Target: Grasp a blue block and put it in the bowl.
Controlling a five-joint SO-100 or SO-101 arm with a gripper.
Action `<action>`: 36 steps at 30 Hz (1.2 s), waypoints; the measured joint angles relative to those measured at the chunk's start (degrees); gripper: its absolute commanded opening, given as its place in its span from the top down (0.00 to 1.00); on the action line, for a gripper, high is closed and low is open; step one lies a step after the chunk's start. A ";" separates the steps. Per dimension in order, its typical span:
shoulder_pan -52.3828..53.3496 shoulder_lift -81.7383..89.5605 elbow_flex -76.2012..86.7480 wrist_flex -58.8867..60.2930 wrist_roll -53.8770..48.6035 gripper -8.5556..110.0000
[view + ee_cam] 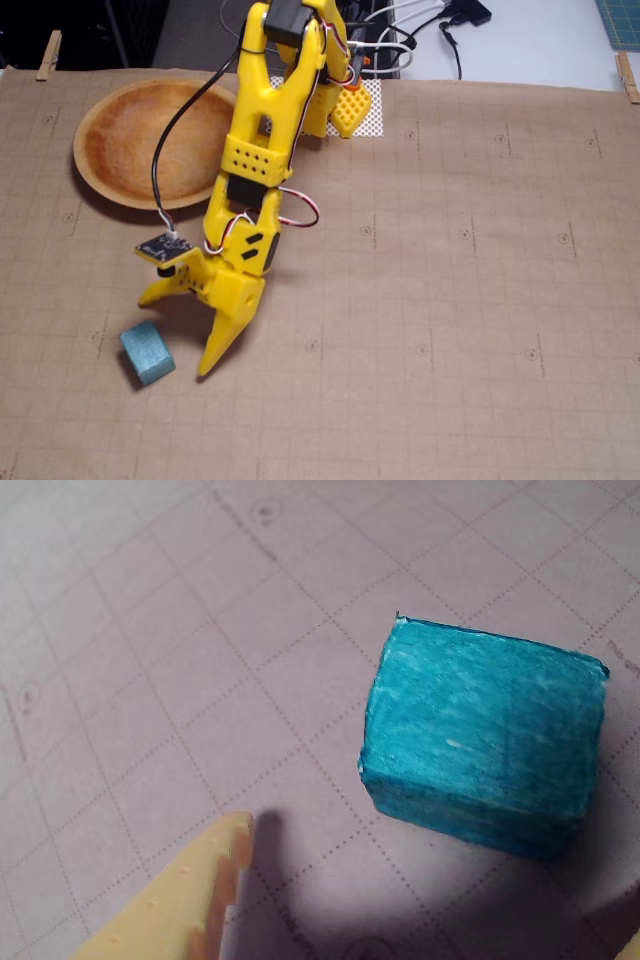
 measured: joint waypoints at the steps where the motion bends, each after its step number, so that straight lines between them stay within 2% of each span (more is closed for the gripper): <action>1: -0.18 -0.44 -0.70 -0.18 0.00 0.48; 9: -1.41 -4.13 -5.45 -0.70 0.00 0.48; 16: -1.41 -8.53 -7.56 -8.09 0.00 0.47; 36: 2.46 -6.59 -4.39 -8.53 0.00 0.48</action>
